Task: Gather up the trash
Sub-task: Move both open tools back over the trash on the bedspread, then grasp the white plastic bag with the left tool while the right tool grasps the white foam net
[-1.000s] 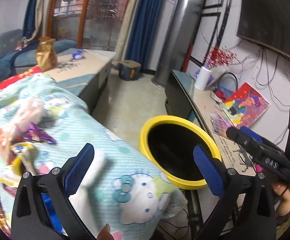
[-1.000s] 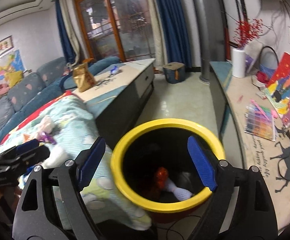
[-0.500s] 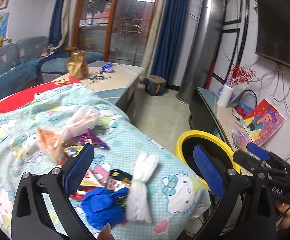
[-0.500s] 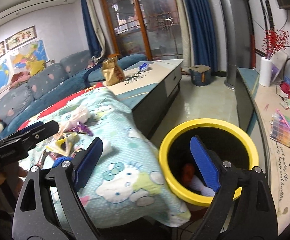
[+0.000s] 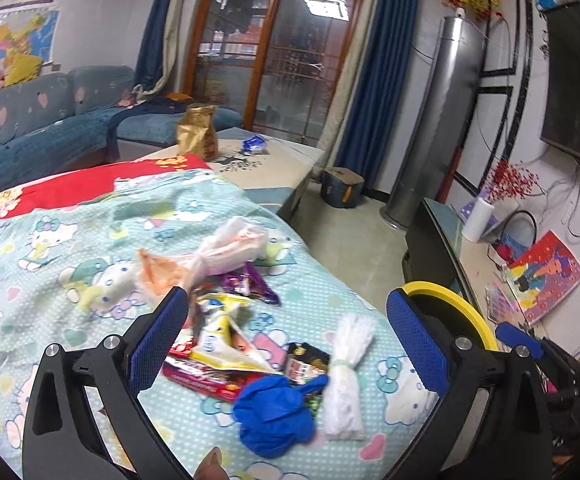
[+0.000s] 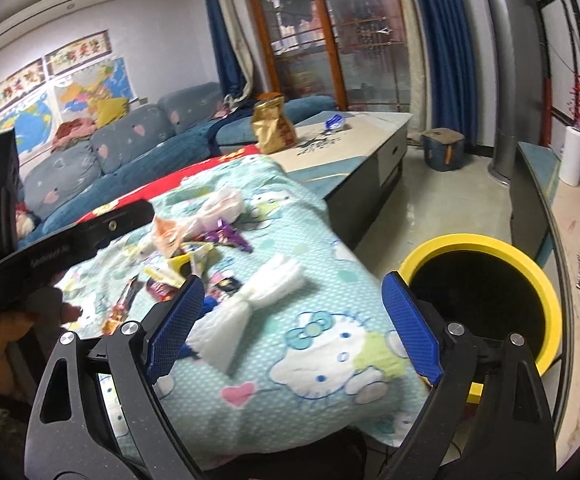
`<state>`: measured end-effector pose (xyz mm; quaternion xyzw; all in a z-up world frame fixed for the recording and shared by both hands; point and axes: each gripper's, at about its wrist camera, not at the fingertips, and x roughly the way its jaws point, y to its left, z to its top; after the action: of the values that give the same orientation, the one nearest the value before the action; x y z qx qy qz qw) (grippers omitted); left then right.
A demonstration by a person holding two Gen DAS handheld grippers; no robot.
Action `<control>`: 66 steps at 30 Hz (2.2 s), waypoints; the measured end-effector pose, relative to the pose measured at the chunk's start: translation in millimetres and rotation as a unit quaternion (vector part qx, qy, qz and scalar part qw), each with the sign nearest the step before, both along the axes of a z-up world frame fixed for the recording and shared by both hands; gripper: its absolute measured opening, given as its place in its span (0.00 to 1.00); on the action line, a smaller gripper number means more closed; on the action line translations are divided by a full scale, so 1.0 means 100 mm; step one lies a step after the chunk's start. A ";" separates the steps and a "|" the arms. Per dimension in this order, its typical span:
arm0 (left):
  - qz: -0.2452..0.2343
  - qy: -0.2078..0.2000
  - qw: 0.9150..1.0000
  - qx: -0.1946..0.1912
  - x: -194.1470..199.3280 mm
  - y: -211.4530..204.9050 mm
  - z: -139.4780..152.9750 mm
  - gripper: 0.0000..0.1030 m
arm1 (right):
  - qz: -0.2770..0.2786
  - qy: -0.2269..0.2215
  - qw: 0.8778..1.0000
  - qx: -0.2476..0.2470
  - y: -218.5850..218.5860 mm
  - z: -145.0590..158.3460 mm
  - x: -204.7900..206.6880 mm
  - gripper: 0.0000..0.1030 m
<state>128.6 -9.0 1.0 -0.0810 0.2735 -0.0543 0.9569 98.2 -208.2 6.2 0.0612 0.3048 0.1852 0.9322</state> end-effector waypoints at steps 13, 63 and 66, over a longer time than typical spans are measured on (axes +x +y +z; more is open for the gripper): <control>0.062 0.015 0.998 -0.026 0.08 0.61 -0.09 0.94 | 0.066 0.000 0.998 -0.025 0.58 0.00 -0.02 0.82; 0.056 0.113 0.982 -0.140 1.01 1.21 -0.64 0.23 | 0.063 0.113 0.992 0.003 0.49 -0.54 0.18 0.14; 0.061 0.091 0.984 -0.142 0.93 1.25 -0.51 0.22 | 0.062 0.102 0.993 0.001 0.47 -0.48 0.16 0.14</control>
<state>221.4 115.8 -49.7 -0.2371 0.3438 -0.0262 0.9082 113.8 -161.1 -42.2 0.0610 0.4011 0.2360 0.8830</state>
